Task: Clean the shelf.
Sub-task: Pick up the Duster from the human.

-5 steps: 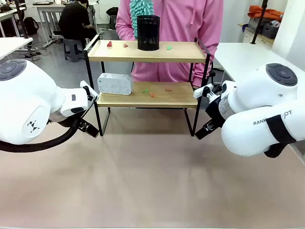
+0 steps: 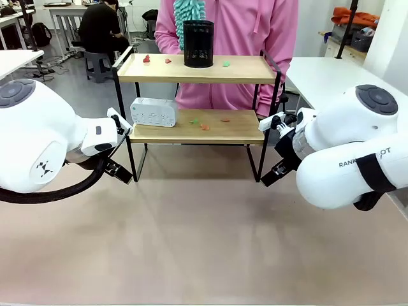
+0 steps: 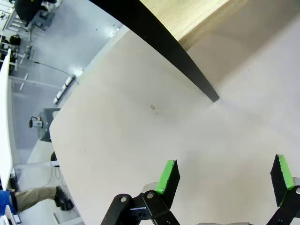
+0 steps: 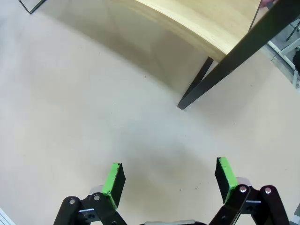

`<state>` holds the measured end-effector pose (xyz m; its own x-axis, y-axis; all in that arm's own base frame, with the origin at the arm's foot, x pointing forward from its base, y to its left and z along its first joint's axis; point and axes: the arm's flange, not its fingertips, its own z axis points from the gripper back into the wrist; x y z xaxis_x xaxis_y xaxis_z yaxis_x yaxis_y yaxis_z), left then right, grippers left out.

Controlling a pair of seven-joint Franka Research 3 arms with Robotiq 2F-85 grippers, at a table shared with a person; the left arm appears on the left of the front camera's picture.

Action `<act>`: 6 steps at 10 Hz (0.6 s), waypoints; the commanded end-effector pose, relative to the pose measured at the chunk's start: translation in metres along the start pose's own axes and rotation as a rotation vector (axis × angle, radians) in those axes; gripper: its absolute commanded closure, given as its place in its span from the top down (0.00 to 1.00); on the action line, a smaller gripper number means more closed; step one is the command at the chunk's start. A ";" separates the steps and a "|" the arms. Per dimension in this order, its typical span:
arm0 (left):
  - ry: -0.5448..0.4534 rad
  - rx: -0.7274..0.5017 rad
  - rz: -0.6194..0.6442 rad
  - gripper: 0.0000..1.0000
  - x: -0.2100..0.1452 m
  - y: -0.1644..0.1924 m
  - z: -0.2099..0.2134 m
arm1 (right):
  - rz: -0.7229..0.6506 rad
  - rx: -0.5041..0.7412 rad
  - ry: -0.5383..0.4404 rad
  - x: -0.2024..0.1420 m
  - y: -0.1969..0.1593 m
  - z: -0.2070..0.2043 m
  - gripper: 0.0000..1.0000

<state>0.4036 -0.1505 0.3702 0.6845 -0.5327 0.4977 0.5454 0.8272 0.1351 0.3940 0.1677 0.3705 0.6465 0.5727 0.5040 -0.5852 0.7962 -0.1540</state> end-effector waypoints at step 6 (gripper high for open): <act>0.136 -0.332 -0.169 1.00 -0.007 0.005 0.056 | 0.053 0.070 0.217 -0.019 -0.014 0.049 1.00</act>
<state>0.3793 -0.1711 0.3817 0.6444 -0.6237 0.4425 0.6977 0.7163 -0.0065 0.3824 0.1617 0.3758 0.6881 0.6049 0.4008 -0.6150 0.7793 -0.1202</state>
